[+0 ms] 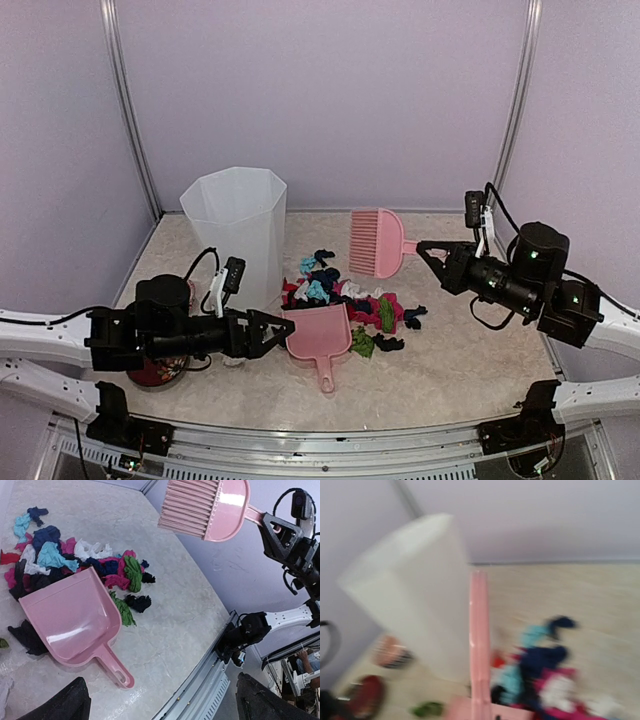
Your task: Sweep away the paper scraps from the table
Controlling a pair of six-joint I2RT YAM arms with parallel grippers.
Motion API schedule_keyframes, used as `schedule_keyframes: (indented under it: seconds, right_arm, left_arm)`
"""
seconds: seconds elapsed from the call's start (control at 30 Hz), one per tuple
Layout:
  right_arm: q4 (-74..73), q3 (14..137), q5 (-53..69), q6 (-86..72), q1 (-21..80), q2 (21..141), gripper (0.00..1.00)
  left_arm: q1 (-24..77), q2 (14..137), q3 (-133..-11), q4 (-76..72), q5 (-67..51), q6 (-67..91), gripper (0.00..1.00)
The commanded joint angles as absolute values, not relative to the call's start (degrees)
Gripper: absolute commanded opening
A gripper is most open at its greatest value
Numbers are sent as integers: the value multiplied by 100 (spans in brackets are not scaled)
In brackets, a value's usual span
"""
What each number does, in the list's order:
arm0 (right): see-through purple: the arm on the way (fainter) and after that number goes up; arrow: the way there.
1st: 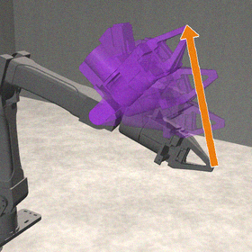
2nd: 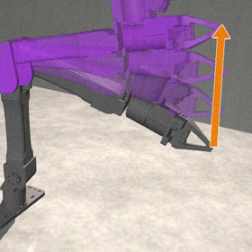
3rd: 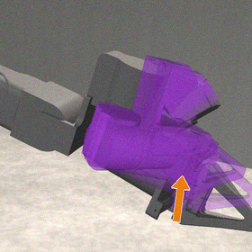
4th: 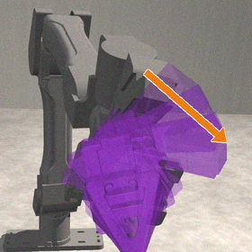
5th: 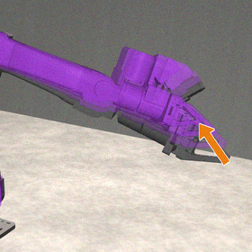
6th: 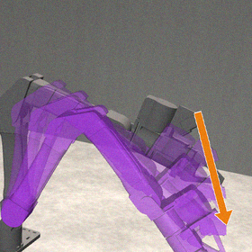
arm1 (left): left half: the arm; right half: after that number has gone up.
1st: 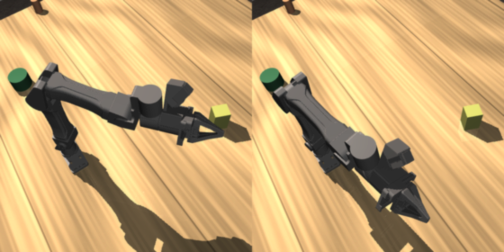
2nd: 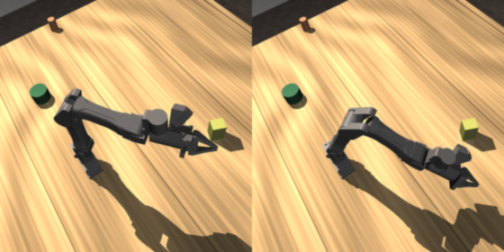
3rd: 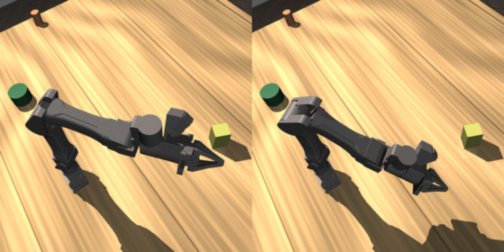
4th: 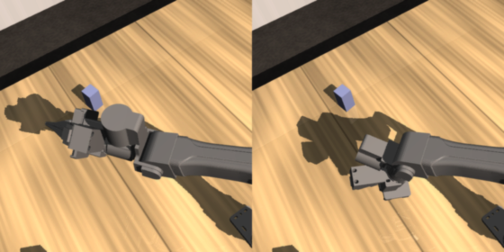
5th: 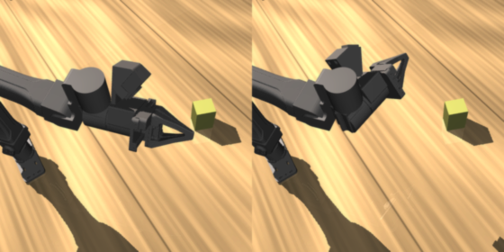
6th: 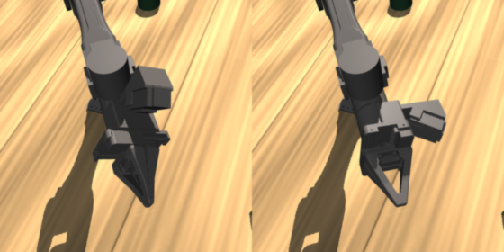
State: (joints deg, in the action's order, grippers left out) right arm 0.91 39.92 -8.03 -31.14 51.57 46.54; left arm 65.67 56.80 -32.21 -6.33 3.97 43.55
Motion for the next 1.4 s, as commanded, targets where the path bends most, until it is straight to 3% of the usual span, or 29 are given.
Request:
schedule_keyframes:
  seconds: [0.0,0.4,0.73,1.13,1.37]
  right_arm:
    - [-802,4191,-1954,-2671,5115,4512,0]
    - [-1008,4011,-2220,-2667,5082,4456,0]
    - [-983,3869,-2137,-2488,5073,4234,0]
    - [-1028,3681,-2012,-2488,5080,3975,0]
    - [-1085,3680,-1888,-2470,5079,3944,0]
  left_arm:
    - [6959,6146,-3561,-34,1522,5003,99]
    - [7641,8280,-4818,694,1510,5912,97]
    - [7841,10286,-6727,2779,2004,6642,95]
    - [7828,11177,-7513,3682,2245,7155,95]
    - [7649,11489,-7760,3695,2218,6979,88]
